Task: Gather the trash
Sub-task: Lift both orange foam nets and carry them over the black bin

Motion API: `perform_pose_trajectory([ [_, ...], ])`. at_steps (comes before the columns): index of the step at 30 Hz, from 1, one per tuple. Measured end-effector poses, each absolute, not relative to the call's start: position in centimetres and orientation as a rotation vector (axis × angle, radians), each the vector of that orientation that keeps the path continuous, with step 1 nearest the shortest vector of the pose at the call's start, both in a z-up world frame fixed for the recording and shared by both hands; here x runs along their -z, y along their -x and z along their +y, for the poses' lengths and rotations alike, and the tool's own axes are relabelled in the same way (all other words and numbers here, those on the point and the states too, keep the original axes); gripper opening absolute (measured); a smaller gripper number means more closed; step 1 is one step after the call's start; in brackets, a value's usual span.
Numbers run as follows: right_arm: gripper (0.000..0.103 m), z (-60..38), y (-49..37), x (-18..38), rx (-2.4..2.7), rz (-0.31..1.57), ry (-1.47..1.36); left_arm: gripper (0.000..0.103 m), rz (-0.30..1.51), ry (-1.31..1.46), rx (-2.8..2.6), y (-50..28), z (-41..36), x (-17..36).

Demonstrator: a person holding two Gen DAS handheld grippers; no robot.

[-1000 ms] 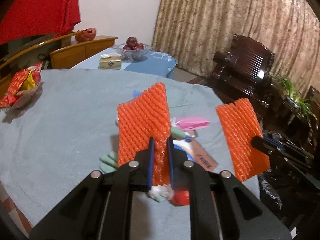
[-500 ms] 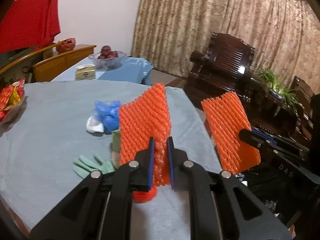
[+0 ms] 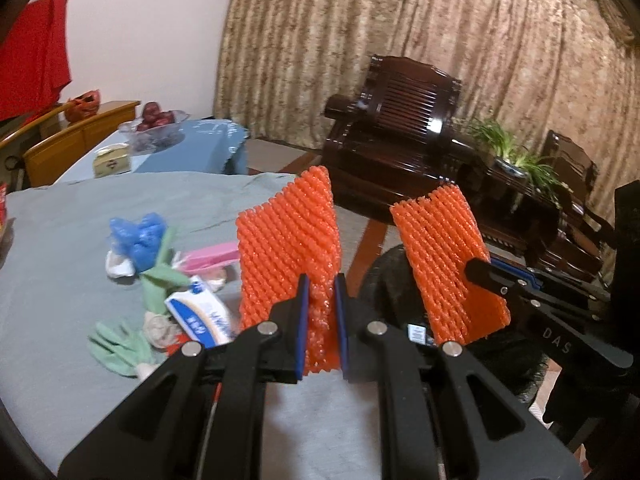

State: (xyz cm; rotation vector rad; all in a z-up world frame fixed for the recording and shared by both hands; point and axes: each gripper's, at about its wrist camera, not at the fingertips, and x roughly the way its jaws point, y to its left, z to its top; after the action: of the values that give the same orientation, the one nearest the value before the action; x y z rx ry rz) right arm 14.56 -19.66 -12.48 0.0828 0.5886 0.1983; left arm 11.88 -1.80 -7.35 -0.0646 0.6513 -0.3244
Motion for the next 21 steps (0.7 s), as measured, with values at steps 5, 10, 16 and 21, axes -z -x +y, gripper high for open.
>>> perform_pose_trajectory([
  [5,0.011,-22.7,-13.5,12.6,-0.131,0.588,-0.102,0.011,0.650,0.045,0.383,-12.0,-4.6,7.4],
  [10,0.011,-25.8,-12.6,12.9,-0.062,0.589,-0.117,0.011,0.664,0.036,0.450,-12.2,-7.5,7.9],
  [16,0.011,-29.4,-11.5,13.3,0.017,0.592,-0.130,0.011,0.672,0.022,0.531,-12.5,-11.1,8.3],
  [21,0.011,-31.6,-10.9,14.1,0.073,0.608,-0.144,0.012,0.681,0.006,0.582,-12.7,-14.1,9.3],
])
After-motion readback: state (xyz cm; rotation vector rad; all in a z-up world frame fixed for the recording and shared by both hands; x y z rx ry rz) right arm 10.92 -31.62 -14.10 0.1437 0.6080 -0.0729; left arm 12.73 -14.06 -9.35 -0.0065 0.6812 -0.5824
